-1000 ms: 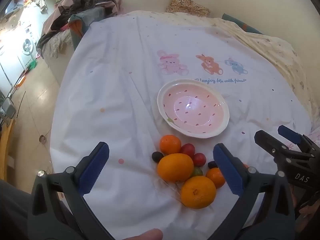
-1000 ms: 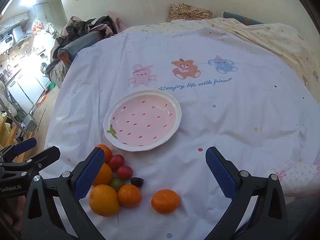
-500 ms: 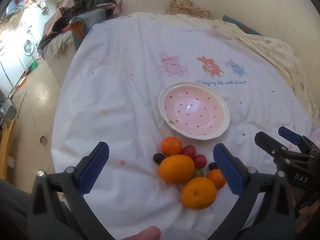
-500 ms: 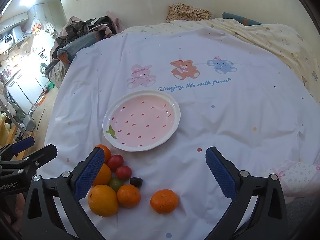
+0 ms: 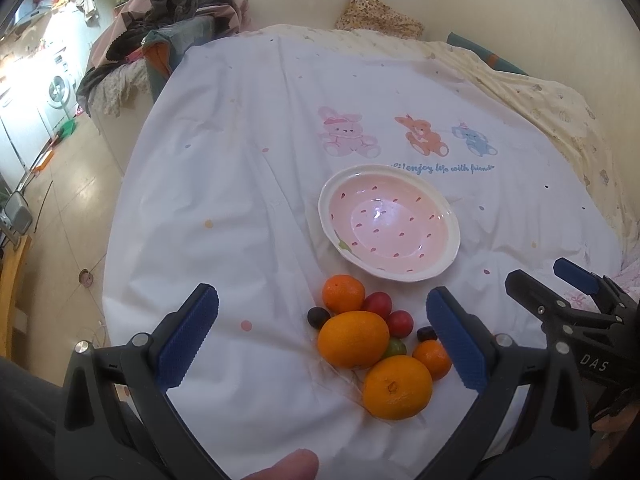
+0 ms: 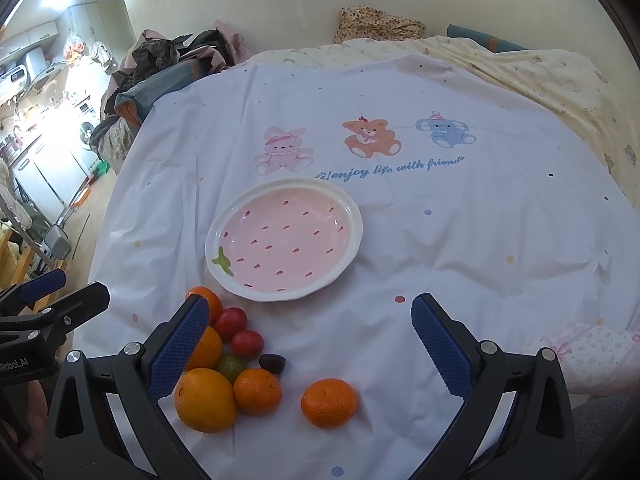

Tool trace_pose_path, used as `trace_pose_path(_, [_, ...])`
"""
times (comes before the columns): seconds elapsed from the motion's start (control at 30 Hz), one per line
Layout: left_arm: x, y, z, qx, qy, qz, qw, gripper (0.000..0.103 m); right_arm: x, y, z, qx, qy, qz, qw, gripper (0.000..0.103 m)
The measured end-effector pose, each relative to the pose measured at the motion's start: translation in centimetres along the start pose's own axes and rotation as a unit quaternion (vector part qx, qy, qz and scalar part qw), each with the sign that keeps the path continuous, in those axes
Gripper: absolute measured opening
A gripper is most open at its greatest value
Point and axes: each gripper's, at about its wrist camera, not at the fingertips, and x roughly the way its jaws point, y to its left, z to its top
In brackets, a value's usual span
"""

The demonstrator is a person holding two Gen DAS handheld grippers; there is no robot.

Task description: Organize fruits

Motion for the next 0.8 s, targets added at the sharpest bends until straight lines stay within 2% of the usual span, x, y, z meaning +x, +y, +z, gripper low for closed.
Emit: trace_pose_path(0.8, [0.27, 0.13, 0.02, 0.002, 0.002, 0.007, 1.0, 0.103, 0.03, 0.3, -0.09, 0.0, 0.001, -0.001, 1.0, 0.103])
